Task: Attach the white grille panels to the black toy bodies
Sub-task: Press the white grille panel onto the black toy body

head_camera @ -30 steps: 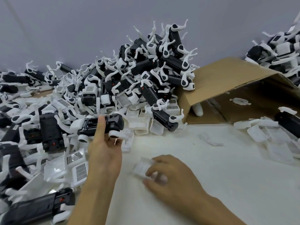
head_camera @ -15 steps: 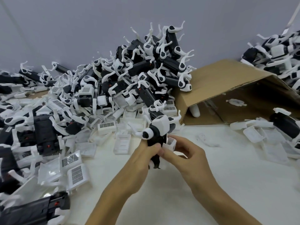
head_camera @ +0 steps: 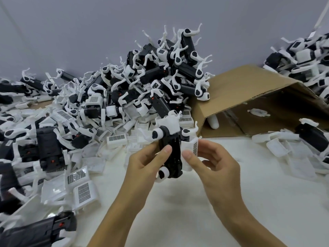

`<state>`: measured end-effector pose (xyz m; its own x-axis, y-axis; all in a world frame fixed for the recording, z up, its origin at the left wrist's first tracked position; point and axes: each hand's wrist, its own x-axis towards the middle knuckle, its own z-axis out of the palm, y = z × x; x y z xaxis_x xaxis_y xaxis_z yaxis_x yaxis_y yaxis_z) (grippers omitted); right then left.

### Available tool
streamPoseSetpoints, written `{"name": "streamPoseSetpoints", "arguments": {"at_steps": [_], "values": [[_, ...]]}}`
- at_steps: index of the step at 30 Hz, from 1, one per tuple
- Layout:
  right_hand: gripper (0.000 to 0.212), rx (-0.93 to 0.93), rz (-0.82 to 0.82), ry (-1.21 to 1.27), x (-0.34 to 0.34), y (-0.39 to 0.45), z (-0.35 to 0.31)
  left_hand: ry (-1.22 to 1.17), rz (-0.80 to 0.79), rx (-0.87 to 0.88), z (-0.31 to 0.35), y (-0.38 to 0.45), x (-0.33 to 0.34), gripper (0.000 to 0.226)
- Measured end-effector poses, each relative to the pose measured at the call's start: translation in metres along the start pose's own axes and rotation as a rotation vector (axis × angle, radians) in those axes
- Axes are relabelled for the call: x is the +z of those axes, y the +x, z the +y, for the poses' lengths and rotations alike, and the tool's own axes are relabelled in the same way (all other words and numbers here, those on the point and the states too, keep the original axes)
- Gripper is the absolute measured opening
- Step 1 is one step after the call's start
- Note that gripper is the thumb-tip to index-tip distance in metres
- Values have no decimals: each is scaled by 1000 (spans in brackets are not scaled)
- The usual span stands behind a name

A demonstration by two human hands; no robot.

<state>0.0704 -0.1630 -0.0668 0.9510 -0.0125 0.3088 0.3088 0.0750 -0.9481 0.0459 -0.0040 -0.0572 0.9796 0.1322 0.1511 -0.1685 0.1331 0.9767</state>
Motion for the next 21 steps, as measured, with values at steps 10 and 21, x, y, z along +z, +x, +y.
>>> {"name": "streamPoseSetpoints", "arguments": {"at_steps": [10,21], "values": [[35,-161,67,-140,4,-7,0,-77,-1,42,-5,-5,18,24],[42,-142,-2,-200,5,-7,5,-56,-47,-6,-7,-5,14,30]]}}
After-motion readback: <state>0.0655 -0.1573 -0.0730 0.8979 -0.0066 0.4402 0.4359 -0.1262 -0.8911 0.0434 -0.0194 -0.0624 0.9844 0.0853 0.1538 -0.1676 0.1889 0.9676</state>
